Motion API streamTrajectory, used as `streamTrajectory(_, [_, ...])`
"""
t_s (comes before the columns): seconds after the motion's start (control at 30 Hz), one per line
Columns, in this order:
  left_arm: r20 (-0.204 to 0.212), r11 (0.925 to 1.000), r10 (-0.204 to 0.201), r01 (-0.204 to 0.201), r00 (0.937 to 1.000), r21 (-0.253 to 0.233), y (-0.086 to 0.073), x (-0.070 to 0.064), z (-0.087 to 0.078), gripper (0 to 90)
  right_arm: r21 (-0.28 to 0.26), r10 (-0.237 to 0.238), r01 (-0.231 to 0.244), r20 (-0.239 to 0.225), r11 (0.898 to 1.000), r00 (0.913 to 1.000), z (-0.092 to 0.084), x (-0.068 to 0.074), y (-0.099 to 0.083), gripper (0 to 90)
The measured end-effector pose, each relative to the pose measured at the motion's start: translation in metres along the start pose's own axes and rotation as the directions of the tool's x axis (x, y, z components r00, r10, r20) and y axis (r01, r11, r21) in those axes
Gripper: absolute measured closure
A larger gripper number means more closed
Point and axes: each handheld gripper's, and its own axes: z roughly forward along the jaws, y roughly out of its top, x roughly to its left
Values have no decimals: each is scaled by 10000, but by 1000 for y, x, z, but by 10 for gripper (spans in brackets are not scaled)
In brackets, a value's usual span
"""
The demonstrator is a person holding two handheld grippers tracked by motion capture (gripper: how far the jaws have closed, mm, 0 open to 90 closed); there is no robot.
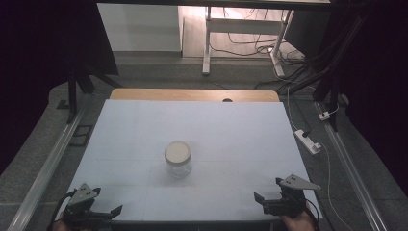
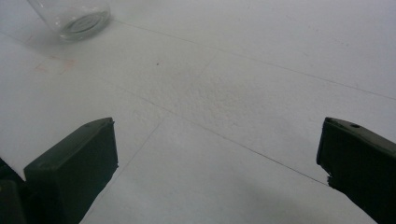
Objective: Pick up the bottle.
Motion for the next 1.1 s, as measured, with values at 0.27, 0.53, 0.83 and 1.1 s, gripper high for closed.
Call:
streamTrajectory(0.27, [-150,10000,13,-12,9999,70,0,-1,1,0,15,38,-37,-146,10000,9999,0,-1,0,0])
streamTrajectory(0.53, [-165,9992,-259,264,9995,295,1,1,3,1,92,-96,98,-226,9999,9997,1,1,1,0])
streamTrajectory(0.83, [-175,9987,-216,224,9996,451,3,1,5,0,109,-148,151,-247,9998,9996,1,1,1,0])
streamTrajectory(1.1, [136,9992,-191,186,9997,346,6,-1,5,0,161,-177,182,-255,9997,9995,1,1,0,0])
